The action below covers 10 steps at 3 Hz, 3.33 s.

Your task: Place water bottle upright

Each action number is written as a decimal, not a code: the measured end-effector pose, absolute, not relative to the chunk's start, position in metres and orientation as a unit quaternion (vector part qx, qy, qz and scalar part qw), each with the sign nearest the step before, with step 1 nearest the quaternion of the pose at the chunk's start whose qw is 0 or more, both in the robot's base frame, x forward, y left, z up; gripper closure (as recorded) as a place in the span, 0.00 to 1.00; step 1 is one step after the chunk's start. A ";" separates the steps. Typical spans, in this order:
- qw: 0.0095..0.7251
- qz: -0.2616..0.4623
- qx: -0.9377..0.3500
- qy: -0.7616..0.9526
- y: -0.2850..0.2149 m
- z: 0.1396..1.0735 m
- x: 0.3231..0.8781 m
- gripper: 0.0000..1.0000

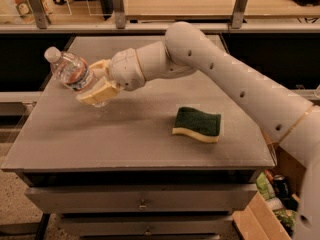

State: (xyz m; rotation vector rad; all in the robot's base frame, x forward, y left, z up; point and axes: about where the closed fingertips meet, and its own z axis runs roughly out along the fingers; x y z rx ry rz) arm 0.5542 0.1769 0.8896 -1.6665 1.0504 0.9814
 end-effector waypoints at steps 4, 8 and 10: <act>0.413 0.461 -0.646 0.447 0.191 0.889 0.542 1.00; 0.414 0.569 -0.573 0.420 0.207 0.864 0.511 0.36; 0.408 0.557 -0.590 0.419 0.209 0.869 0.507 0.00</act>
Offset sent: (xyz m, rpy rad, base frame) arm 0.0025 0.0118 0.0073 0.0037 0.0294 0.0435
